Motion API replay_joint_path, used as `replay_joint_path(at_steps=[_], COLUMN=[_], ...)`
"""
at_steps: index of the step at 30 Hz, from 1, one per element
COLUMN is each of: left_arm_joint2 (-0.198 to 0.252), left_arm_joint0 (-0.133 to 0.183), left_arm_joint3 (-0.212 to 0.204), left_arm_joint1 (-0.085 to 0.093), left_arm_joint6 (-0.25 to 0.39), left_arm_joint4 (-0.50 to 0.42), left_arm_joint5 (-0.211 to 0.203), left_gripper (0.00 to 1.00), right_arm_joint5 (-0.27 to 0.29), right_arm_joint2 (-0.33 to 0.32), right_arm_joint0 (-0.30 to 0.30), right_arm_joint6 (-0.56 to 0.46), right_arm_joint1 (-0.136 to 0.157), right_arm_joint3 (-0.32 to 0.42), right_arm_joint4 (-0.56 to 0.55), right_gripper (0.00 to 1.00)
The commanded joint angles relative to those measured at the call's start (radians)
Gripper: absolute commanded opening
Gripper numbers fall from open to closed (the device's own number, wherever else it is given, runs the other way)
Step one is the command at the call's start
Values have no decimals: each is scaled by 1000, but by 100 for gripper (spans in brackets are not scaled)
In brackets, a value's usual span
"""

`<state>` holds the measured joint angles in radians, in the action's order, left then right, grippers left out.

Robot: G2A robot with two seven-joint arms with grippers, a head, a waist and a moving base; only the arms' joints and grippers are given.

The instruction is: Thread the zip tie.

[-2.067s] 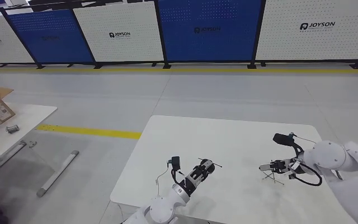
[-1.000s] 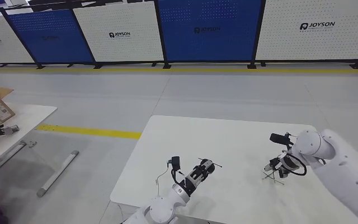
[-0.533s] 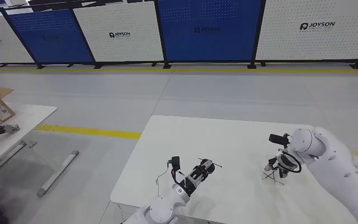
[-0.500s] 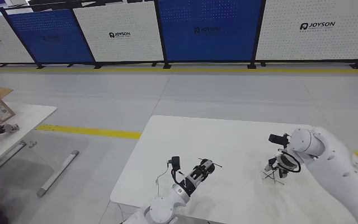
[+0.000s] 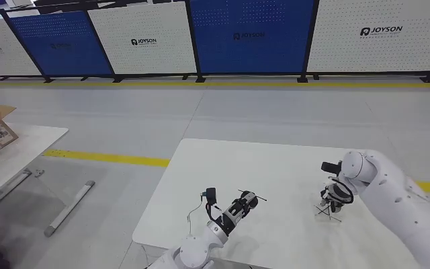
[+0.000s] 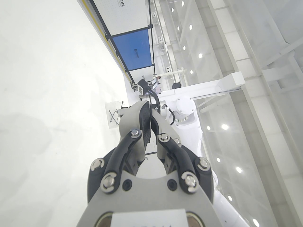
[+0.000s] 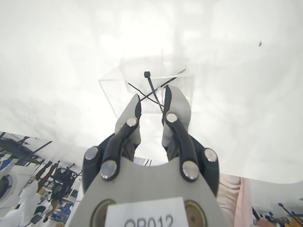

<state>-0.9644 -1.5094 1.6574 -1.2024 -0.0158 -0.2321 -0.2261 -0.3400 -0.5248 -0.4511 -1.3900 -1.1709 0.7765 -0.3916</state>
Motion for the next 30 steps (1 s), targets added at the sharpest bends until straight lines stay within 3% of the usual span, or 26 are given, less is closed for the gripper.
replay_joint_path(at_steps=[1, 5, 9, 11, 13, 19, 25, 30], left_arm_joint2=[0, 0, 0, 0, 0, 0, 0, 0], left_arm_joint0=[0, 0, 0, 0, 0, 0, 0, 0], left_arm_joint3=[0, 0, 0, 0, 0, 0, 0, 0], left_arm_joint1=[0, 0, 0, 0, 0, 0, 0, 0], left_arm_joint6=[0, 0, 0, 0, 0, 0, 0, 0], left_arm_joint4=[0, 0, 0, 0, 0, 0, 0, 0], left_arm_joint5=[0, 0, 0, 0, 0, 0, 0, 0], left_gripper=[0, 0, 0, 0, 0, 0, 0, 0], right_arm_joint5=[0, 0, 0, 0, 0, 0, 0, 0], right_arm_joint2=[2, 5, 5, 4, 2, -8, -51, -136], right_arm_joint0=[3, 11, 20, 24, 28, 30, 6, -59], right_arm_joint6=[0, 0, 0, 0, 0, 2, 45, 62], right_arm_joint1=[-11, -34, -55, -63, -72, -83, -66, -16], right_arm_joint3=[-18, -53, -89, -102, -116, -131, -81, 48], right_arm_joint4=[-5, -14, -21, -25, -29, -51, -80, -118], right_gripper=[24, 23, 16, 5, 0, 0, 0, 0])
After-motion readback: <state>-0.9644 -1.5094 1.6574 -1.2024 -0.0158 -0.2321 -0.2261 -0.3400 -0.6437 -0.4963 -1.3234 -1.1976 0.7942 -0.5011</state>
